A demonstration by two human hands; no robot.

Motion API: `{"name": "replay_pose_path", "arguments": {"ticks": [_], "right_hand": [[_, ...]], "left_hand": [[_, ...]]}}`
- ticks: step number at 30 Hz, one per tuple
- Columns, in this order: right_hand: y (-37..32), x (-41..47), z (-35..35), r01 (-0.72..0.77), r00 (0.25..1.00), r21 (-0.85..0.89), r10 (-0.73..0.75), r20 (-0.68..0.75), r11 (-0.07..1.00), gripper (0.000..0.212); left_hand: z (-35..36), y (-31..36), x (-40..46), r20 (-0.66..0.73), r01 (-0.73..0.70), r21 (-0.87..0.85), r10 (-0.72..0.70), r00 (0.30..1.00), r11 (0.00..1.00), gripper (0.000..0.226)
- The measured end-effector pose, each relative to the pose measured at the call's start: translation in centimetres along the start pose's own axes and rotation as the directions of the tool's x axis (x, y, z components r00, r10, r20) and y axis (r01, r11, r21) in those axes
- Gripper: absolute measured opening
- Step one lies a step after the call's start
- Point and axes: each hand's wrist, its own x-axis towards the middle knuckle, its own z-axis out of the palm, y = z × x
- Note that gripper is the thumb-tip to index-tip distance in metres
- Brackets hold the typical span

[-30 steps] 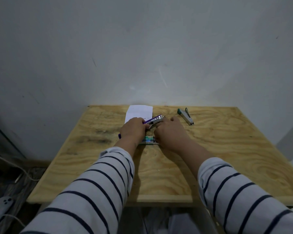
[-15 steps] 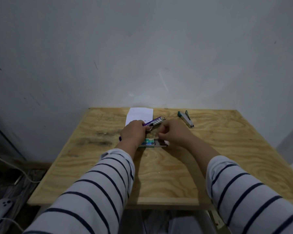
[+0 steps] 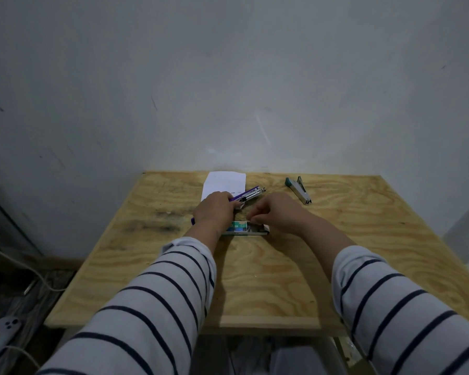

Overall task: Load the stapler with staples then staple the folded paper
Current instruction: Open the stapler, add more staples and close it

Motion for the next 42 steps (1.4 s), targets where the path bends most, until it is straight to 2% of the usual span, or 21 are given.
{"name": "replay_pose_path", "arguments": {"ticks": [5, 14, 17, 23, 26, 31, 35, 42], "right_hand": [[-0.6, 0.0, -0.4, -0.020, 1.000, -0.099, 0.020, -0.004, 0.995, 0.036], [-0.8, -0.3, -0.5, -0.006, 0.999, -0.074, 0.003, -0.037, 0.997, 0.038], [-0.4, -0.1, -0.7, -0.028, 0.998, -0.036, 0.026, -0.057, 0.999, 0.037], [2.2, -0.7, 0.6, -0.139, 0.961, 0.134, 0.166, -0.219, 0.981, 0.029], [3.2, -1.2, 1.2, -0.160, 0.956, 0.194, 0.201, -0.212, 0.968, 0.032], [3.8, -1.1, 0.5, -0.162, 0.970, 0.178, 0.190, -0.155, 0.971, 0.038], [4.3, -0.9, -0.1, -0.170, 0.966, 0.162, 0.198, -0.168, 0.972, 0.026], [3.9, -0.8, -0.2, -0.185, 0.981, -0.074, 0.179, -0.078, 0.980, 0.022]], "left_hand": [[0.0, -0.1, 0.0, 0.007, -0.017, -0.003, 0.017, 1.000, 1.000, 0.026], [0.1, -0.2, 0.1, 0.009, -0.022, -0.027, 0.022, 1.000, 0.999, 0.027], [0.0, -0.2, 0.0, 0.005, -0.019, -0.027, 0.019, 1.000, 0.999, 0.026], [-0.1, -0.1, -0.1, 0.011, -0.015, -0.028, 0.015, 1.000, 0.999, 0.028], [0.0, -0.1, -0.2, -0.001, -0.016, -0.008, 0.016, 1.000, 1.000, 0.028], [-0.1, -0.1, -0.4, 0.002, -0.014, -0.001, 0.014, 1.000, 1.000, 0.027], [-0.2, 0.0, -0.4, 0.008, -0.008, -0.004, 0.008, 1.000, 1.000, 0.028], [-0.2, 0.0, -0.3, 0.014, -0.004, -0.020, 0.004, 1.000, 1.000, 0.027]]}}
